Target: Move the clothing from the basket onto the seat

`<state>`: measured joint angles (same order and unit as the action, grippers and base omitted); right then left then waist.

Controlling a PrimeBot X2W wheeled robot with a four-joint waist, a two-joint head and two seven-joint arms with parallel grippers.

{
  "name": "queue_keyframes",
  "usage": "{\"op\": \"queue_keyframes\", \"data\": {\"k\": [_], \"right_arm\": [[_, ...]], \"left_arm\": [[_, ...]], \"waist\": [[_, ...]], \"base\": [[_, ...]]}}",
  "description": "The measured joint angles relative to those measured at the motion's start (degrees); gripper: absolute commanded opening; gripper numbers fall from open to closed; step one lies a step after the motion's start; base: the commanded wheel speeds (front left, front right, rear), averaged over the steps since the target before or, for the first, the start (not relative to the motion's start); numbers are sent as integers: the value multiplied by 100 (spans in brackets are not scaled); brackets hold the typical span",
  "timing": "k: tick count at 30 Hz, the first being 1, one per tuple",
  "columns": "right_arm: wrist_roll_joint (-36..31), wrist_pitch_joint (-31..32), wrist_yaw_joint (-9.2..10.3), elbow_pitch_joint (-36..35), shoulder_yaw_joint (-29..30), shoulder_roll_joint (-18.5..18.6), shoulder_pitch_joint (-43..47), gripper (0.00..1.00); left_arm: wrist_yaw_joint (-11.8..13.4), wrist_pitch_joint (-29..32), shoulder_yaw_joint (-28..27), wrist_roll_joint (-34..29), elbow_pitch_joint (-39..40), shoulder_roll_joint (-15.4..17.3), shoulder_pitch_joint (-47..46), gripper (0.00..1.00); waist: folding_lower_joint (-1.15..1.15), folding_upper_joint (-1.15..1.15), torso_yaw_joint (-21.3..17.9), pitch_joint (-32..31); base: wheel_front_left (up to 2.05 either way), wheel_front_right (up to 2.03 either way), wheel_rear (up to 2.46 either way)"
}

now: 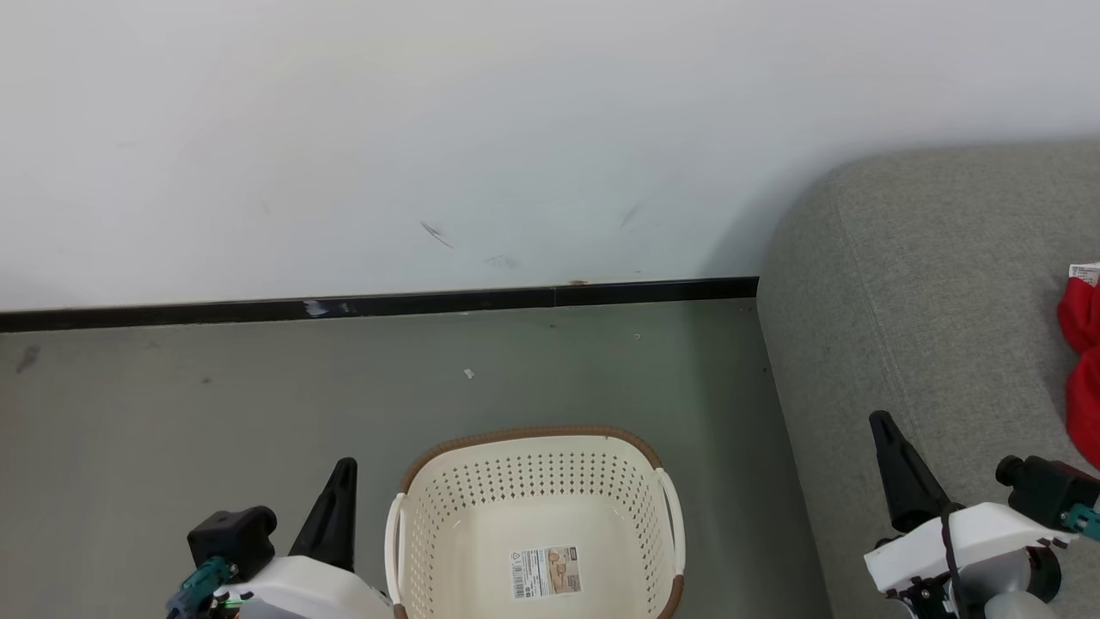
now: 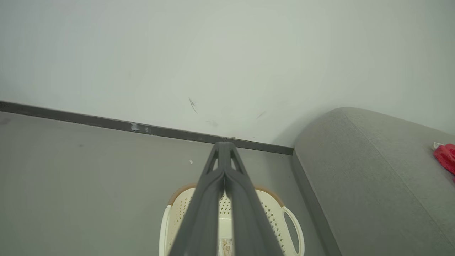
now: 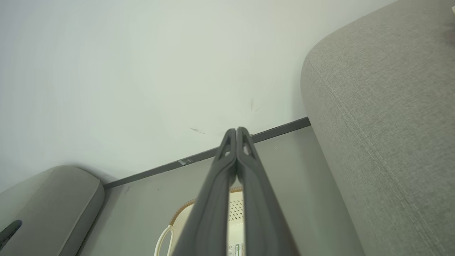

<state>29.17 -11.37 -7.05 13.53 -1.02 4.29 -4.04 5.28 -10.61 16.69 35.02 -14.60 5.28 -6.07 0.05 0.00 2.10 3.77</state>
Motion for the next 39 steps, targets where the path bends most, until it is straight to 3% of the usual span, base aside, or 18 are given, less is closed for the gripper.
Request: {"op": "queue_keyframes", "data": {"k": [17, 23, 29, 39], "right_arm": [[1315, 382, 0, 0, 160, -30, 7, 0], [1802, 489, 0, 1, 210, -31, 18, 0], [2275, 612, 0, 7, 252, -32, 23, 0], [2989, 794, -1, 34, 341, -37, 24, 0]], "left_arm": [[-267, 331, -389, 1267, 37, -21, 75, 0], [-347, 420, -524, 1700, 44, -22, 91, 0], [-450, 549, -656, 2129, 45, -24, 97, 0], [-559, 703, -854, 2798, 35, -38, 140, 0]], "waist": [[81, 0, -65, -167], [94, 0, -79, -219], [91, 0, -94, -255], [49, 0, -114, -269]], "base": [[0, 0, 0], [0, 0, 0], [0, 0, 0], [0, 0, 0]]}}
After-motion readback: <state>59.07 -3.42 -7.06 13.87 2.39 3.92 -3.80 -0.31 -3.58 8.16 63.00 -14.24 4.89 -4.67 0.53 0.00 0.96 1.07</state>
